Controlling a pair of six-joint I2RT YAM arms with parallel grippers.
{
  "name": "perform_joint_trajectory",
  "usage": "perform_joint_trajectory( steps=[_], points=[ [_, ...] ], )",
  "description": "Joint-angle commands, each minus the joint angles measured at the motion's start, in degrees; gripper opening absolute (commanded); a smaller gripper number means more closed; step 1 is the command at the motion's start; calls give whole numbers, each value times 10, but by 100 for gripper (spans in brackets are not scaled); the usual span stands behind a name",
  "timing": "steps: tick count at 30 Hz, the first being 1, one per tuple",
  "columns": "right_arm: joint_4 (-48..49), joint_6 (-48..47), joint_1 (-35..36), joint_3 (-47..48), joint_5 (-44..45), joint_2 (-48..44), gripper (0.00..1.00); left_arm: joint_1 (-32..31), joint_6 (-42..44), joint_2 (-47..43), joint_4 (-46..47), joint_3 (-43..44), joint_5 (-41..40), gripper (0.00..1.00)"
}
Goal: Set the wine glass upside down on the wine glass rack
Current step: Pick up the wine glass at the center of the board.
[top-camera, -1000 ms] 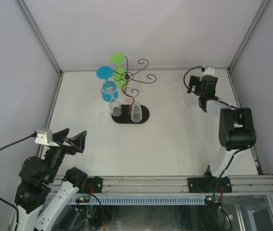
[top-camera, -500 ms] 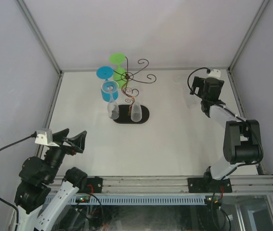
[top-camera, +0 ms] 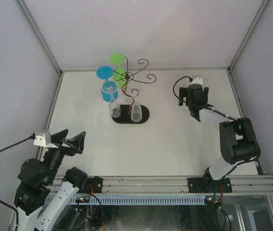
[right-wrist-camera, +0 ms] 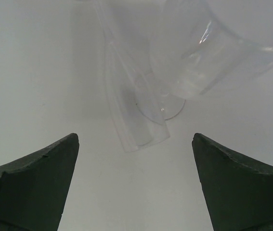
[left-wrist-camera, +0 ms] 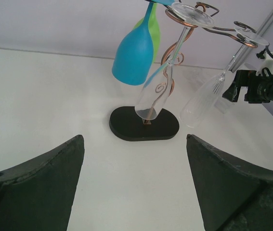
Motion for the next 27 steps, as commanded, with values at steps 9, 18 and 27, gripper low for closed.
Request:
perform_joint_trajectory(
  steps=[9, 18, 27],
  points=[
    [-26, -75, 25, 65, 68, 81, 100, 5, 5, -5, 12, -15, -9, 90],
    [-54, -142, 47, 133, 118, 147, 98, 5, 6, -7, 11, -15, -10, 90],
    [-71, -176, 52, 173, 146, 187, 94, 5, 5, -8, 10, -15, -10, 90]
  ],
)
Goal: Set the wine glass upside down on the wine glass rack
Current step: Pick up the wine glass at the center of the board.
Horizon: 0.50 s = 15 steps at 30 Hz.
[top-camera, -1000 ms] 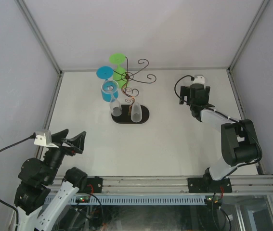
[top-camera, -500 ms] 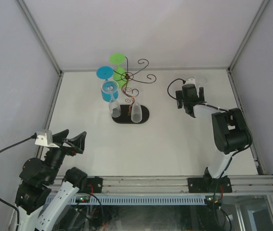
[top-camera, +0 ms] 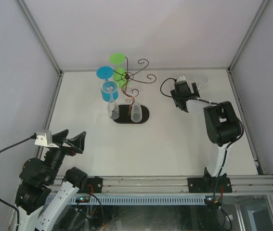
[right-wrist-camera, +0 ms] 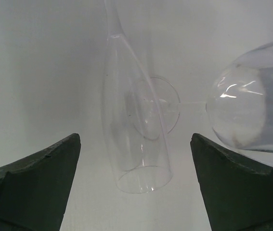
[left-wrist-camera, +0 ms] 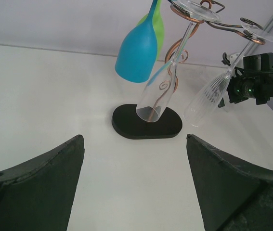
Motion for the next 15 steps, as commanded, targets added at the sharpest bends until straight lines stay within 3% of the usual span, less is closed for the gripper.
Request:
perform_joint_trajectory(
  steps=[1, 15],
  points=[
    [-3, -28, 4, 32, 27, 12, 94, 5, 5, -3, 11, -6, -2, 90],
    [-57, -40, -11, 74, -6, 57, 82, 5, 4, -4, 10, -6, -3, 90]
  ],
)
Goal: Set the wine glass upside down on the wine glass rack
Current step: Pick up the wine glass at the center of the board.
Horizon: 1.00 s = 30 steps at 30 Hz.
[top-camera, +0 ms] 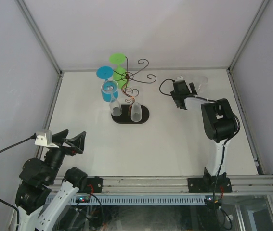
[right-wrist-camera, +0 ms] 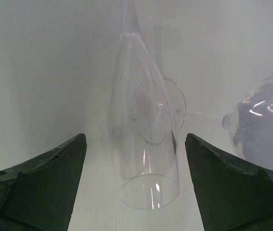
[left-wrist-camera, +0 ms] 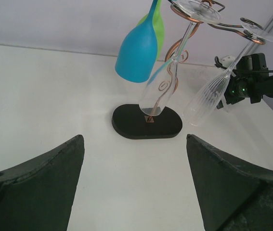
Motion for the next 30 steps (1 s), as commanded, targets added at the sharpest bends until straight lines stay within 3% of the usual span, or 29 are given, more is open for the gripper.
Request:
perform_joint_trajectory(
  steps=[1, 15, 30],
  points=[
    [-26, -9, -9, 37, -14, 17, 81, 5, 4, -3, 11, -6, -3, 90],
    [-69, 8, -12, 57, -50, 34, 54, 5, 5, 0, 10, -5, -1, 90],
    [-146, 53, 23, 70, -120, -2, 47, 5, -5, -5, -5, 20, 6, 90]
  ],
)
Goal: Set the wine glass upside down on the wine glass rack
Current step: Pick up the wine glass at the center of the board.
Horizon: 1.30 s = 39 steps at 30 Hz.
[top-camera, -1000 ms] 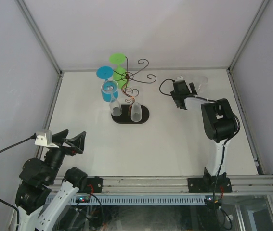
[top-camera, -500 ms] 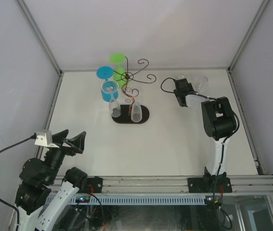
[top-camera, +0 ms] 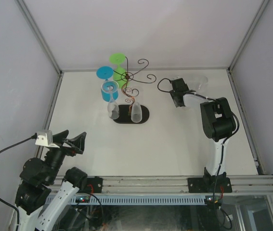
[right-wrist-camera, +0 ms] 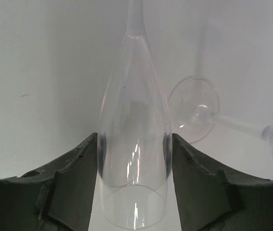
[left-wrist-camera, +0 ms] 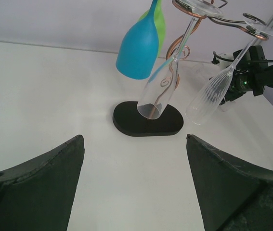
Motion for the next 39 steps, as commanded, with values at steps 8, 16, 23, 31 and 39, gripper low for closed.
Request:
perform_joint_trajectory(
  steps=[8, 16, 23, 31, 39],
  points=[
    [-120, 83, 34, 8, -116, -47, 48, 5, -4, -12, -3, 17, 4, 90],
    [-141, 114, 41, -29, -179, -78, 53, 5, -5, -14, -2, 15, 6, 90],
    [-161, 116, 22, 5, -217, -49, 62, 5, -6, -14, -1, 14, 6, 90],
    [-184, 108, 20, 39, -207, -18, 69, 5, -8, -15, -3, 15, 4, 90],
    [-205, 107, 10, 79, -217, 10, 62, 5, -8, -14, -3, 16, 3, 90]
  ],
)
